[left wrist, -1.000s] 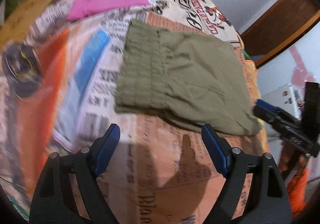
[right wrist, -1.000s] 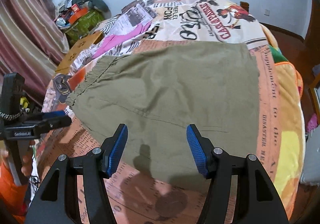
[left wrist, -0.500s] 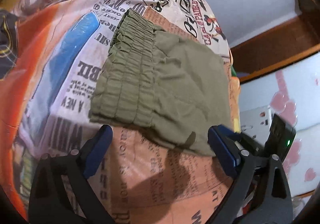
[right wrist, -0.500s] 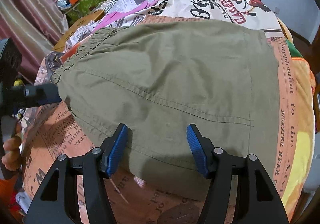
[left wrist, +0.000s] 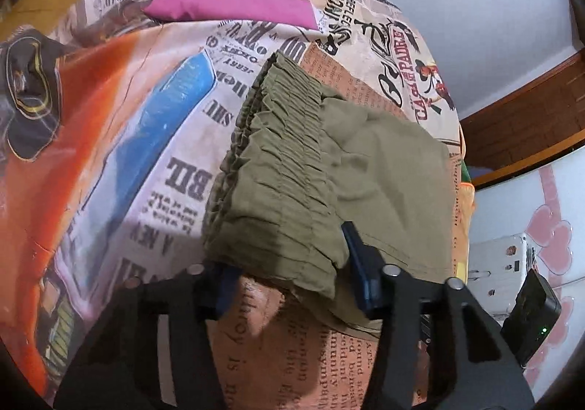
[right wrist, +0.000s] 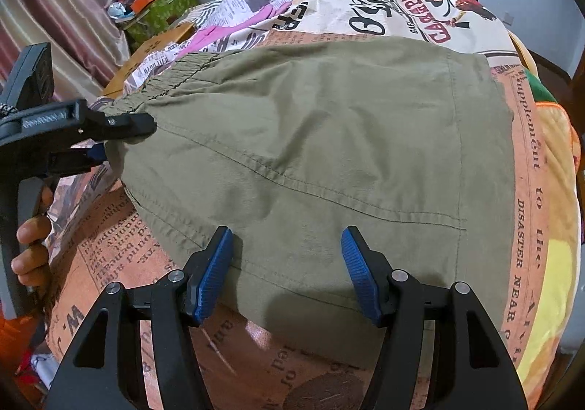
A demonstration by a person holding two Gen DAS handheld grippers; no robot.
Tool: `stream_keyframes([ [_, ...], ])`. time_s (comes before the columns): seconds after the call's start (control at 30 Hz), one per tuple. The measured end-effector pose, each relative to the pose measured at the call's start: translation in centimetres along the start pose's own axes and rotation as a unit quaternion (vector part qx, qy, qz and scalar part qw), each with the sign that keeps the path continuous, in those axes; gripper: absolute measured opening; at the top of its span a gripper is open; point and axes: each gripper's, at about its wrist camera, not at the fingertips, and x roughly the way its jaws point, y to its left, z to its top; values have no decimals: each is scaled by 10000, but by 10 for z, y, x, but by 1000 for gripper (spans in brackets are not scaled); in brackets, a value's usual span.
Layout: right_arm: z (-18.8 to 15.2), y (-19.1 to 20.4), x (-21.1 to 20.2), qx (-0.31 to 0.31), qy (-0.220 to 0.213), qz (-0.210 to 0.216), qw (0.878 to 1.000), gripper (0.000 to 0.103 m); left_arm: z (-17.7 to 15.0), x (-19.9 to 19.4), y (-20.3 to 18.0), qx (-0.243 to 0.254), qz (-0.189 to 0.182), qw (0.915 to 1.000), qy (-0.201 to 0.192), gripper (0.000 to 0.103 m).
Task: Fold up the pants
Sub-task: 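Grasp the waistband edge with the left tool and lift it up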
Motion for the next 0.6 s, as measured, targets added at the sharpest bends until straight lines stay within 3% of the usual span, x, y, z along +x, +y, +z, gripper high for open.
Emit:
stream_keyframes([
  [0.1, 0, -2, -1, 32, -8, 25, 10000, 58, 1, -3, 6, -69, -108, 9999, -41, 42],
  [0.23, 1, -2, -2, 105, 10, 57, 9999, 58, -1, -10, 2, 128, 42, 9997, -182, 38],
  [0.6, -7, 3, -9, 77, -64, 250, 9996, 58, -10, -75, 18, 672, 982, 9856, -1198, 38],
])
